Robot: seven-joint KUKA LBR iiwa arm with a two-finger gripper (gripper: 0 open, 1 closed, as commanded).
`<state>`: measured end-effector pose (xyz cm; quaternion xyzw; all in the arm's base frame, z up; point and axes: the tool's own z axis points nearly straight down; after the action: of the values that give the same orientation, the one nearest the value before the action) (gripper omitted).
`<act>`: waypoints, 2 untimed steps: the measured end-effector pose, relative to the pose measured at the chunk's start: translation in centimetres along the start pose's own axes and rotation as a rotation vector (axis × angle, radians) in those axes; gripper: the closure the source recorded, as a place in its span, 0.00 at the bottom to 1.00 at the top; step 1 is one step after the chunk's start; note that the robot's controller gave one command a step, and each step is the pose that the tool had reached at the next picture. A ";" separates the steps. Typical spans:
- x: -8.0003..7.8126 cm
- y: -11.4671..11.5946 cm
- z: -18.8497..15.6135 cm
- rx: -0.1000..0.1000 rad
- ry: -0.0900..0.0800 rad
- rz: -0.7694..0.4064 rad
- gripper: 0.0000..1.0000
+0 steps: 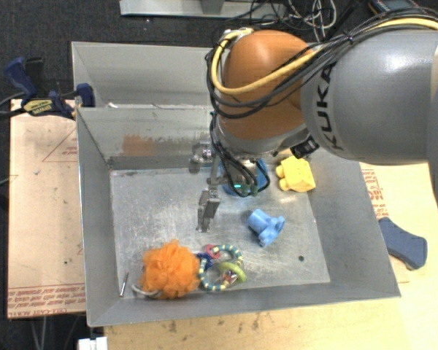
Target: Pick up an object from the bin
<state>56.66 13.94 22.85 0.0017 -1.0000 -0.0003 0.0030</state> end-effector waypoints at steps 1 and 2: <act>-0.2 -0.1 -0.4 -0.001 -0.007 0.003 0.00; 3.2 3.3 7.1 -0.001 -0.010 -0.024 0.00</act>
Offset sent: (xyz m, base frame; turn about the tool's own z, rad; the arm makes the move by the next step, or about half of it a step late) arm -0.0736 0.0706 -0.1585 -0.0511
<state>53.39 17.18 15.79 0.0135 -0.9999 -0.0010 -0.0020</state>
